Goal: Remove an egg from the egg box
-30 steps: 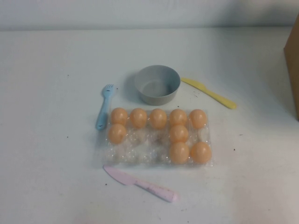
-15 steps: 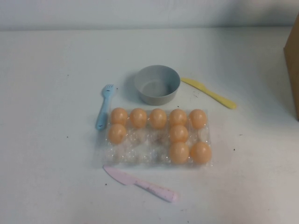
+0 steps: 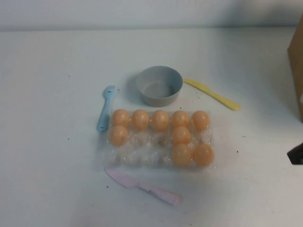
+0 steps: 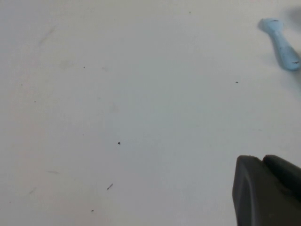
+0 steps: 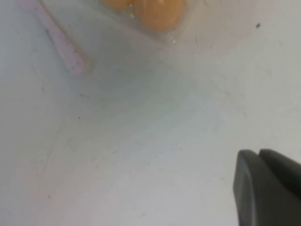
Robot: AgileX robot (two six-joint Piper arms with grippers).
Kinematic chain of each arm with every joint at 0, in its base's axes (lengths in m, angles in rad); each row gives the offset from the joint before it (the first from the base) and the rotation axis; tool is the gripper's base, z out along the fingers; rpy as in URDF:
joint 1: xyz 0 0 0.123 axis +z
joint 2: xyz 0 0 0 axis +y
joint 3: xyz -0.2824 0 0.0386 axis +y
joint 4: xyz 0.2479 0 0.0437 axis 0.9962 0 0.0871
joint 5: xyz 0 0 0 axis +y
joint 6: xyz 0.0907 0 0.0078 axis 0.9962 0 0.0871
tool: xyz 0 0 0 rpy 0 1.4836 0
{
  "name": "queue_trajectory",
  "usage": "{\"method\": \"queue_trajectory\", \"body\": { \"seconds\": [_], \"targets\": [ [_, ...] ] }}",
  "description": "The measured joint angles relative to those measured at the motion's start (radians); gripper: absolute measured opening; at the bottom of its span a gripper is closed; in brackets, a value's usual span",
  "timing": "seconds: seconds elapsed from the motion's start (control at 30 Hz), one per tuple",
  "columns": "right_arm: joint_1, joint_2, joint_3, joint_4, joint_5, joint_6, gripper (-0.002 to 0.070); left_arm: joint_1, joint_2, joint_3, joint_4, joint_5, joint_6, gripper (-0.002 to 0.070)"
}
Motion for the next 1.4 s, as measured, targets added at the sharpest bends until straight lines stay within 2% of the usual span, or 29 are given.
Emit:
{"method": "queue_trajectory", "body": {
  "seconds": [0.23, 0.37, 0.47, 0.63, 0.7, 0.77, 0.93, 1.4],
  "targets": [
    [0.136, 0.158, -0.215, -0.127, 0.040, 0.020, -0.0017, 0.000, 0.000, 0.000, 0.000, 0.000, 0.000, -0.0003],
    [0.197, 0.236, -0.300, -0.145, 0.053, -0.030, -0.0001, 0.000, 0.000, 0.000, 0.000, 0.000, 0.000, -0.0003],
    [0.251, 0.283, -0.337, -0.146, 0.063, -0.110, 0.0081, 0.000, 0.000, 0.000, 0.000, 0.000, 0.000, -0.0003],
    [0.345, 0.354, -0.352, -0.173, 0.060, -0.258, 0.0347, 0.000, 0.000, 0.000, 0.000, 0.000, 0.000, -0.0003],
    [0.381, 0.383, -0.352, -0.214, 0.035, -0.296, 0.0421, 0.000, 0.000, 0.000, 0.000, 0.000, 0.000, -0.0003],
    [0.418, 0.410, -0.352, -0.259, -0.001, -0.331, 0.0463, 0.000, 0.000, 0.000, 0.000, 0.000, 0.000, -0.0003],
    [0.466, 0.484, -0.353, -0.320, -0.071, -0.362, 0.0487, 0.000, 0.000, 0.000, 0.000, 0.000, 0.000, -0.0003],
    [0.468, 0.594, -0.392, -0.350, -0.209, -0.415, 0.0491, 0.000, 0.000, 0.000, 0.000, 0.000, 0.000, -0.0003]
  ]
}}
